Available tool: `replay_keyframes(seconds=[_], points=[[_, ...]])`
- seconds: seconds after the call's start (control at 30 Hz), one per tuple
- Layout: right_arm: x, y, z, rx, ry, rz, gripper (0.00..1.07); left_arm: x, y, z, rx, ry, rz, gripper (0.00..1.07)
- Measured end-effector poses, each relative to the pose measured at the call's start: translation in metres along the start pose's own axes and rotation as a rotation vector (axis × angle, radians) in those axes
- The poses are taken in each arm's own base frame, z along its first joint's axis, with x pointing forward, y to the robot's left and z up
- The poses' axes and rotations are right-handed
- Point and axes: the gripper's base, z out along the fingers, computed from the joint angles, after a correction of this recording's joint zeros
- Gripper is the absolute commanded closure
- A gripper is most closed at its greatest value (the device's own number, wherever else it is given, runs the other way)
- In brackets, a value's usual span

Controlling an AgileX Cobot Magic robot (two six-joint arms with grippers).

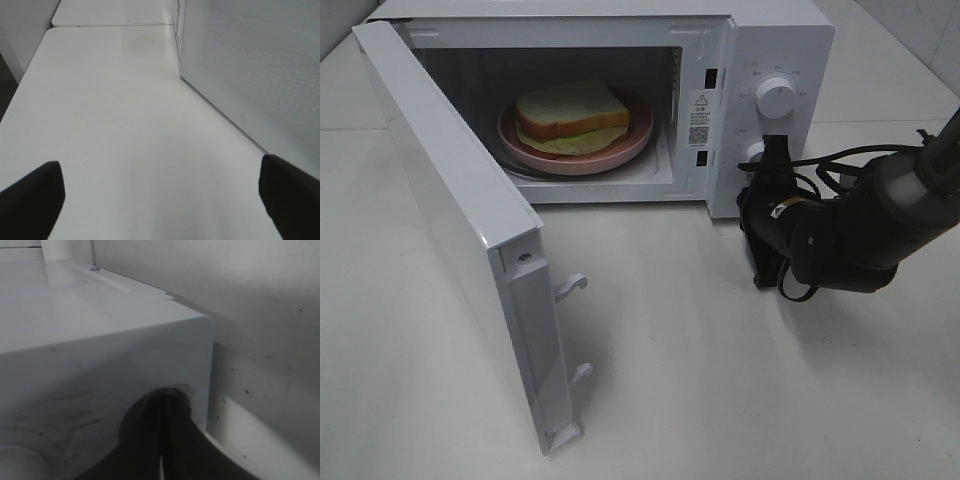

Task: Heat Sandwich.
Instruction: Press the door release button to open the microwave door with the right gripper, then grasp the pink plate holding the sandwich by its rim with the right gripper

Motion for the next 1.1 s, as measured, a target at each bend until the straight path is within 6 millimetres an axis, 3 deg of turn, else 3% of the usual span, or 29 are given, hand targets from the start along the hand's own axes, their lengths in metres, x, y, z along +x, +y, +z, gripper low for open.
replay_keyframes(seconds=[0.53,0.83,1.1], points=[[-0.003,0.006,-0.026,0.062,0.087,-0.067,1.07,0.000,0.000,0.000,0.000,0.000,0.000,0.03],[-0.007,0.002,-0.052,0.166,0.127,-0.122,1.07,0.000,0.000,0.000,0.000,0.000,0.000,0.03],[-0.006,0.008,-0.077,0.247,0.206,-0.280,1.07,0.000,0.000,0.000,0.000,0.000,0.000,0.03]])
